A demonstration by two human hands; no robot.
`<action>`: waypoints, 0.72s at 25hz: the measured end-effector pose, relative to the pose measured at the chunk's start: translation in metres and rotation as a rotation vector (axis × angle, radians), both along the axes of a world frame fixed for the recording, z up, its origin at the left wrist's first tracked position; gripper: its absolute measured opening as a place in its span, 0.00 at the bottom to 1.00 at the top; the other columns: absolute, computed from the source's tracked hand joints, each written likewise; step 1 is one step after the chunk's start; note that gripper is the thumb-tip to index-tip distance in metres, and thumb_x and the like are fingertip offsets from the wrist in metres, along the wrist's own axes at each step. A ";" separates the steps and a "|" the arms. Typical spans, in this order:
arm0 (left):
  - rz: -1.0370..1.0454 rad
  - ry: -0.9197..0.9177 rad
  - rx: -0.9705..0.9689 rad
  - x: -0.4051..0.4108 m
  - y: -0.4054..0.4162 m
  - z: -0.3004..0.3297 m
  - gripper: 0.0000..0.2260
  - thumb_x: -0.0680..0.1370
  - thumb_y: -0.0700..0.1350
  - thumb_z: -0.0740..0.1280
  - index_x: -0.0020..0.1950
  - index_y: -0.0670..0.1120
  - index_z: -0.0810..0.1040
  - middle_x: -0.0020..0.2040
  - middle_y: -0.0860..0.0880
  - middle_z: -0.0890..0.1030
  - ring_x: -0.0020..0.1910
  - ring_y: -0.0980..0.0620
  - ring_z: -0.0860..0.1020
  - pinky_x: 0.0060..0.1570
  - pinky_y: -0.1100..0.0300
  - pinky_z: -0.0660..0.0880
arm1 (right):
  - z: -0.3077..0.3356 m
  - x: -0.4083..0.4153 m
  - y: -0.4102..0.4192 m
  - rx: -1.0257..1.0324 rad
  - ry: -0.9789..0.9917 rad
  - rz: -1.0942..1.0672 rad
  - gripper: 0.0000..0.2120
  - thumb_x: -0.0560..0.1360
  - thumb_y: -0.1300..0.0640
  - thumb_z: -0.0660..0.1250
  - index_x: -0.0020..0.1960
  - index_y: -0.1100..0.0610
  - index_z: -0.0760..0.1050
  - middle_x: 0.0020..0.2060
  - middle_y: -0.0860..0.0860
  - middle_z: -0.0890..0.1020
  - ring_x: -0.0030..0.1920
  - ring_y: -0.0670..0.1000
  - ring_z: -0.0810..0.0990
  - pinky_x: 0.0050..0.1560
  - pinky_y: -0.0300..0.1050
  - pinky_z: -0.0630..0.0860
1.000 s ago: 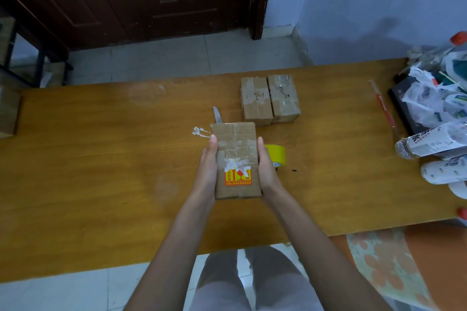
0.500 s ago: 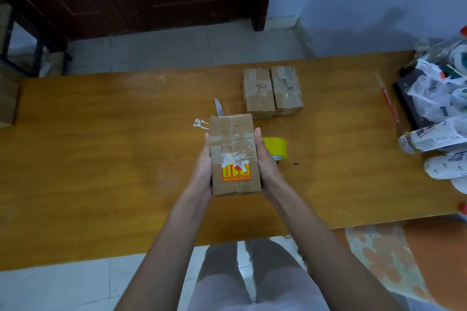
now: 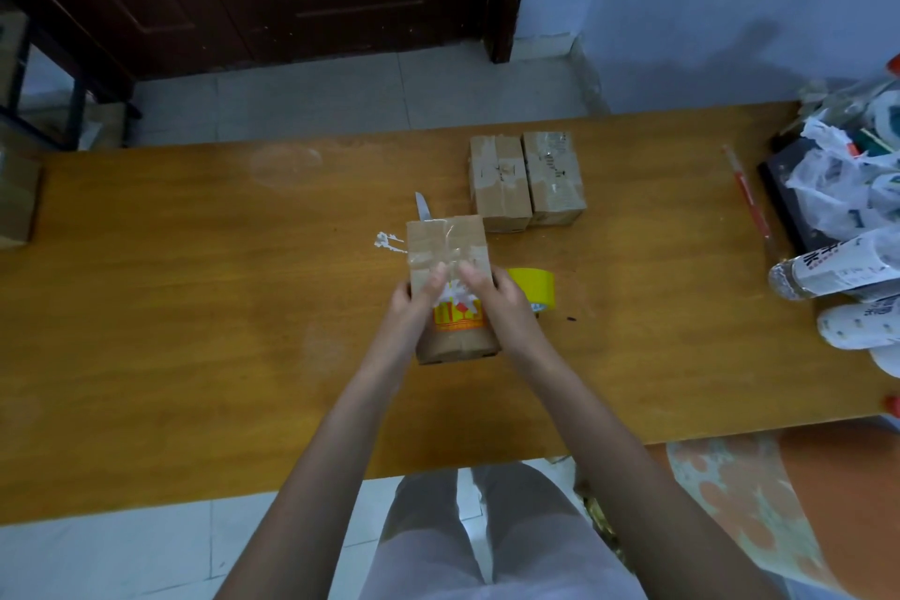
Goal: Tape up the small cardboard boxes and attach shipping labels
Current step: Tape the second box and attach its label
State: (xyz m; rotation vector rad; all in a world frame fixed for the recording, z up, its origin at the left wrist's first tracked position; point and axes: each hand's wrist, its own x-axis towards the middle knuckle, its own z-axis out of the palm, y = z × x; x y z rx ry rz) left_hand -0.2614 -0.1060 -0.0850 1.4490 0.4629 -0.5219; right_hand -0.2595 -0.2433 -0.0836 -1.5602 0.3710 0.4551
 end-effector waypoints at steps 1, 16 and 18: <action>-0.005 -0.043 0.089 -0.001 -0.002 -0.001 0.28 0.74 0.66 0.66 0.67 0.51 0.73 0.57 0.51 0.82 0.56 0.50 0.81 0.53 0.52 0.80 | -0.001 -0.002 0.003 -0.035 -0.019 0.013 0.25 0.73 0.37 0.66 0.64 0.50 0.74 0.54 0.47 0.83 0.53 0.47 0.82 0.56 0.52 0.79; 0.257 0.047 0.372 -0.020 0.048 -0.044 0.25 0.82 0.62 0.47 0.58 0.51 0.79 0.53 0.49 0.82 0.58 0.46 0.78 0.60 0.50 0.74 | -0.022 0.005 -0.039 -0.767 -0.348 0.150 0.21 0.80 0.42 0.58 0.63 0.56 0.75 0.55 0.50 0.78 0.56 0.48 0.75 0.55 0.44 0.73; 0.260 0.061 0.472 -0.024 0.066 -0.059 0.25 0.83 0.60 0.47 0.59 0.49 0.79 0.55 0.47 0.81 0.60 0.45 0.77 0.56 0.55 0.70 | -0.028 0.016 -0.057 -0.924 -0.440 0.128 0.19 0.77 0.44 0.65 0.59 0.56 0.77 0.52 0.50 0.79 0.55 0.50 0.75 0.54 0.45 0.73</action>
